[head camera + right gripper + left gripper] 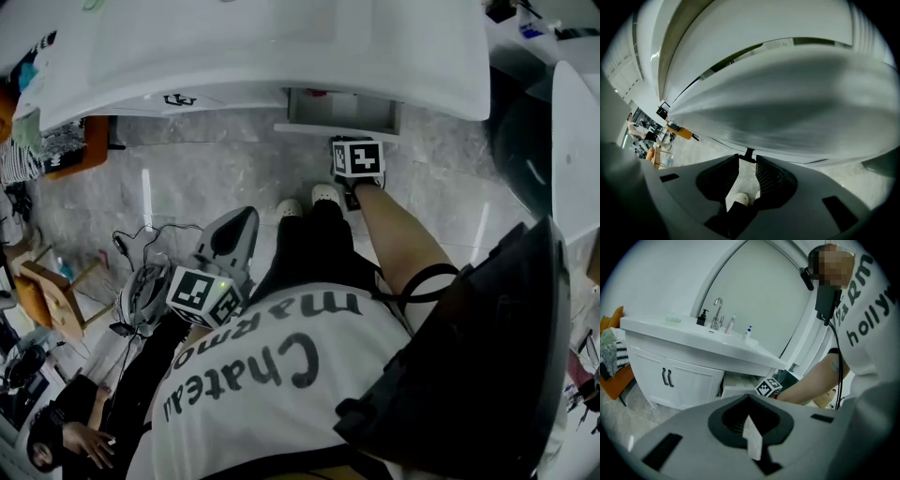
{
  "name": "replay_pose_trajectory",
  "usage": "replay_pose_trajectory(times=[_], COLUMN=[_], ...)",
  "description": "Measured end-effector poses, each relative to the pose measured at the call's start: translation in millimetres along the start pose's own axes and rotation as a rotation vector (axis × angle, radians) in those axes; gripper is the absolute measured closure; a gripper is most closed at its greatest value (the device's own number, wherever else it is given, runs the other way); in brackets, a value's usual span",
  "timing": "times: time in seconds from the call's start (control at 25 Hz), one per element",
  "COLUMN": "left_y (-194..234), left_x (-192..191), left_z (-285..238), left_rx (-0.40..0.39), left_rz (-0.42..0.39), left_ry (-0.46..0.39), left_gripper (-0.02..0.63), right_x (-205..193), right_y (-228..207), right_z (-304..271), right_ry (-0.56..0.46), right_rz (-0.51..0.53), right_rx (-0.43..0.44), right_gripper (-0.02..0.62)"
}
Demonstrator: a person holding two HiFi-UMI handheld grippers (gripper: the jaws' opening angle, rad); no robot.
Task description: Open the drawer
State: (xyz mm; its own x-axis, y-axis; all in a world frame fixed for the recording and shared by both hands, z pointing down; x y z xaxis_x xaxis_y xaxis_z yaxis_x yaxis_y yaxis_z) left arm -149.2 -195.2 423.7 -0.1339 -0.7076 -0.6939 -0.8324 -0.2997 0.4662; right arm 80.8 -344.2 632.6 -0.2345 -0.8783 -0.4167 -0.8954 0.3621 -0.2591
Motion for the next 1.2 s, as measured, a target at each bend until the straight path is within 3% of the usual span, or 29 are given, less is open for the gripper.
replay_pose_trajectory(times=[0.64, 0.8, 1.2], left_y=[-2, 0, 3], left_x=[-2, 3, 19], left_z=[2, 3, 5], left_rx=[-0.004, -0.007, -0.009], left_rz=[0.003, -0.003, -0.046], left_ry=[-0.005, -0.007, -0.026], left_gripper=[0.606, 0.606, 0.606], right_x=[-8, -7, -6], right_y=[2, 0, 3], right_z=[3, 2, 5], right_ry=[0.011, 0.013, 0.031], right_rz=[-0.015, -0.024, 0.132], right_rx=[-0.008, 0.024, 0.011], right_gripper=[0.474, 0.465, 0.468])
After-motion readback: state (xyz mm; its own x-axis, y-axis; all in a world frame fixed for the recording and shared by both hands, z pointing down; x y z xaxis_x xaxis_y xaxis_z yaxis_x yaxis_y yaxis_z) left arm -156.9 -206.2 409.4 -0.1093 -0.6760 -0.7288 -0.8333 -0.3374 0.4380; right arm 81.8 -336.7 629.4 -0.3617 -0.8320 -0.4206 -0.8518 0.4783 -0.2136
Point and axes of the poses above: the fingertips, and each gripper's own axes: z backward along the fingers, y to its left, x out of its top, the point moved 8 cm from there along z, backward along the fingers, and after that the axes turned 8 degrees about z, right-handed, at the moved point
